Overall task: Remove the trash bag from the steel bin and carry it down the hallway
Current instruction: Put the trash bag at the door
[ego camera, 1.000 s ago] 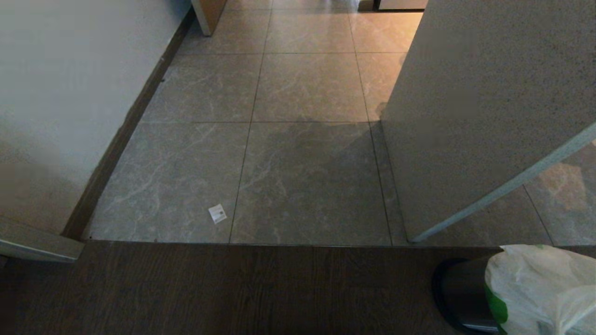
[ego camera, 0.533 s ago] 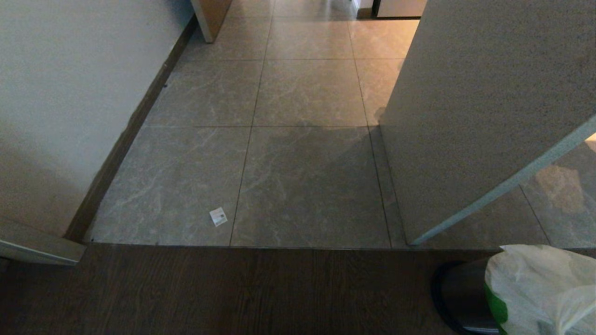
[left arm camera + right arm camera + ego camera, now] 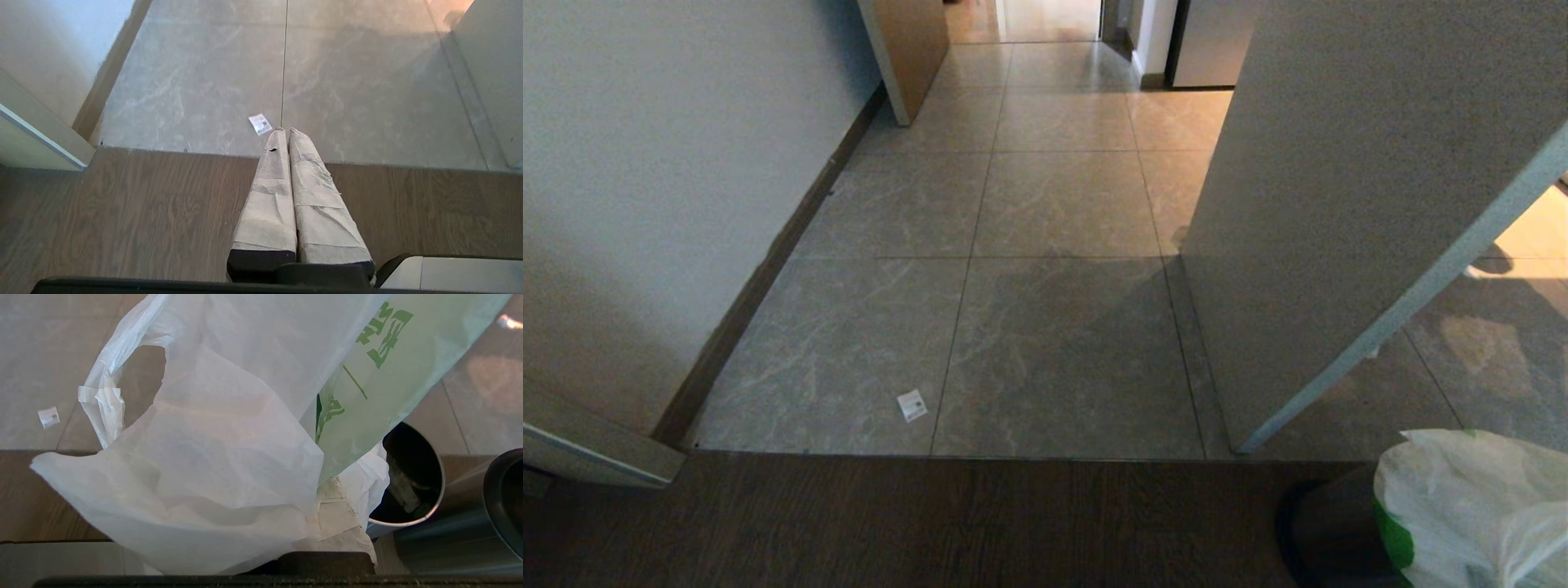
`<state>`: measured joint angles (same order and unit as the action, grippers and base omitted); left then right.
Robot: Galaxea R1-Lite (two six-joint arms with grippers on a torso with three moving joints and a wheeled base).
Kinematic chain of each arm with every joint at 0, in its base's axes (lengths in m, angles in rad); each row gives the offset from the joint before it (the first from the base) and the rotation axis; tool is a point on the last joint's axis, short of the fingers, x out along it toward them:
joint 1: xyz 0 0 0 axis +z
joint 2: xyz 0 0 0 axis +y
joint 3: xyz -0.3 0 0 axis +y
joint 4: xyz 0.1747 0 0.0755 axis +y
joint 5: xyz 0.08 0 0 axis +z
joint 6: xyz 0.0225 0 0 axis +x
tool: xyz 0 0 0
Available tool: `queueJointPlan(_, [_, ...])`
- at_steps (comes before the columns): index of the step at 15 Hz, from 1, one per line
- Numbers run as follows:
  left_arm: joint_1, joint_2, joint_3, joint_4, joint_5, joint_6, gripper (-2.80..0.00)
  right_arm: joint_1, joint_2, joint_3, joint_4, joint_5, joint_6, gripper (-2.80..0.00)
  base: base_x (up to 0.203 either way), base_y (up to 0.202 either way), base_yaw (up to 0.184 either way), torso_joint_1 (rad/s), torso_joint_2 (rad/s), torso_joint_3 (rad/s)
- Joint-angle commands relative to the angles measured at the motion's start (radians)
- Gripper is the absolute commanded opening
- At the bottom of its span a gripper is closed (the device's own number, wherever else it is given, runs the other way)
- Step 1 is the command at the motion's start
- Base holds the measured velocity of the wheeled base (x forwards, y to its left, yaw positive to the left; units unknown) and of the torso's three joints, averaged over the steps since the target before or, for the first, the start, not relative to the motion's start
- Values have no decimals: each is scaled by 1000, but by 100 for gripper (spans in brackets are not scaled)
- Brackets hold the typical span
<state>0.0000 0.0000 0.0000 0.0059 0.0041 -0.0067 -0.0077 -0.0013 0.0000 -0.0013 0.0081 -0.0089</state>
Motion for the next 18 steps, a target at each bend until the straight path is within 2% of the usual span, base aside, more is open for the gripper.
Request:
queueJointPlan(1, [0, 0, 0, 0, 0, -4, -280, 0, 1, 0, 0, 1, 0, -280, 0, 0, 0, 5, 2, 200])
queueJointPlan(18, [0, 0, 0, 0, 0, -1, -280, 0, 1, 0, 0, 0, 0, -280, 0, 0, 0, 3, 1, 201])
